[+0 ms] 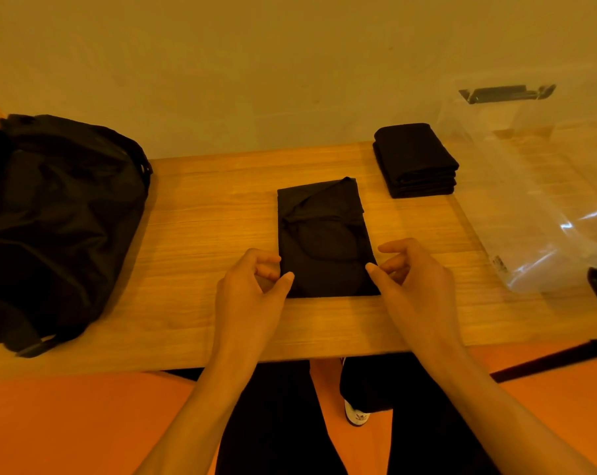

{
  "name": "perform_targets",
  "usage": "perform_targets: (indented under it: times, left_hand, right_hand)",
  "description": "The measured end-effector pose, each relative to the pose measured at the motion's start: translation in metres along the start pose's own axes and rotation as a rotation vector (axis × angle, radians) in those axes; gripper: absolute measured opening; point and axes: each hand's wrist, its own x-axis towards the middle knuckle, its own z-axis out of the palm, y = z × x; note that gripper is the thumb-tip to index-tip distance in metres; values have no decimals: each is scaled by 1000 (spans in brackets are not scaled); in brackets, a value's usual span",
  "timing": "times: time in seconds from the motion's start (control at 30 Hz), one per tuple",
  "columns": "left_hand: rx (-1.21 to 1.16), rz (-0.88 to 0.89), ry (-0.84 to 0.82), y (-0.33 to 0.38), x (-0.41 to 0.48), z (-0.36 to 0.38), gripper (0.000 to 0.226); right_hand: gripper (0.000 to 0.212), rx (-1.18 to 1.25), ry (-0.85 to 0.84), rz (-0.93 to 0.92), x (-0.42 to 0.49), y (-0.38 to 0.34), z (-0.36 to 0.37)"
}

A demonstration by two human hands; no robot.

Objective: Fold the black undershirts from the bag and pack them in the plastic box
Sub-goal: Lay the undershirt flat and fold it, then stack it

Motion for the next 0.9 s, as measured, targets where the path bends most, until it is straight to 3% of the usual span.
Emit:
perform_targets:
  times: [0.33,0.73,0.9]
  left_hand:
    - [6,-30,1,-6,-7,-3,25]
    - [169,5,40,11,46,8,20]
    - [359,41,33,9,58,14,19]
  right_hand:
    - [26,67,-18,12,-7,4,-4]
    - [25,-208,-175,52,57,-14,14]
    - [21,-297,-137,-11,64,-14,21]
